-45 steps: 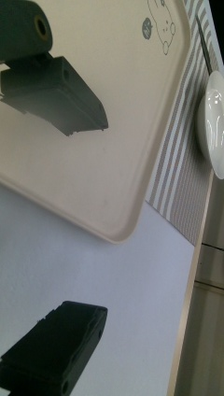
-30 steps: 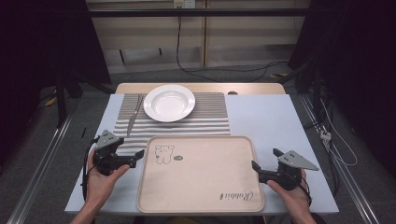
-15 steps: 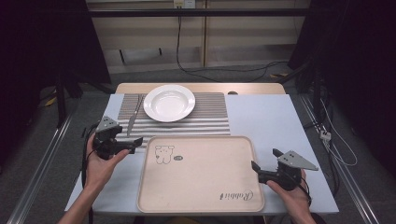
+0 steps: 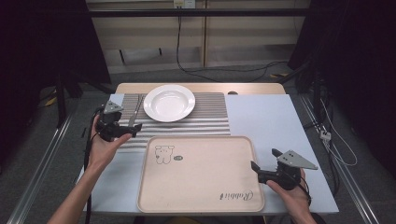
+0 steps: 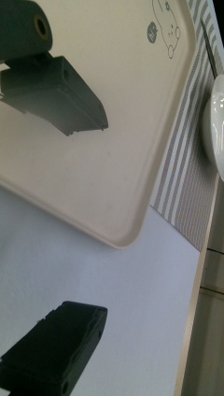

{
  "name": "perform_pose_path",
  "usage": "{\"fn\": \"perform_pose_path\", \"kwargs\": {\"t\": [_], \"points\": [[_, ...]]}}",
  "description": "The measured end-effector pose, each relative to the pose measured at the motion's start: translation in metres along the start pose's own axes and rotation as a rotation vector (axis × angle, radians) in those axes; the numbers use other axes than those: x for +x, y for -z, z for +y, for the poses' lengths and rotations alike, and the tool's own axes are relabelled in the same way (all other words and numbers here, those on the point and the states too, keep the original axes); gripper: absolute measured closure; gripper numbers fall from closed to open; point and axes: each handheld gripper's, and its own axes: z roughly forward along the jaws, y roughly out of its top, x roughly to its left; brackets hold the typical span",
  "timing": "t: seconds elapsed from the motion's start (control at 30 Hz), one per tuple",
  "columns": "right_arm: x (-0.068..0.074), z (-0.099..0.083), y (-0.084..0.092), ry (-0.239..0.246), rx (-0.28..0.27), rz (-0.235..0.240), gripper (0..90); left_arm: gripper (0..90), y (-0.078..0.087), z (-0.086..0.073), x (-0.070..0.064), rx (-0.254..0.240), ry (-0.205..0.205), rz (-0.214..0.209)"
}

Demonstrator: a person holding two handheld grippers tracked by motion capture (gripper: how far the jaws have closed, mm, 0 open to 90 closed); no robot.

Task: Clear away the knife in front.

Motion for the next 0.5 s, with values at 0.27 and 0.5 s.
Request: {"fn": "perform_pose_path", "kwargs": {"t": [0.27, 0.5], "points": [[-0.002, 0.0, -0.007, -0.009, 0.019, 0.031, 8.5, 10.0, -0.027, 0.011, 0.021, 0.044, 0.037, 0.059], [-0.004, -0.001, -0.008, -0.021, 0.028, 0.049, 8.2, 14.3, -0.053, 0.023, 0.039, 0.071, 0.057, 0.09]]}}
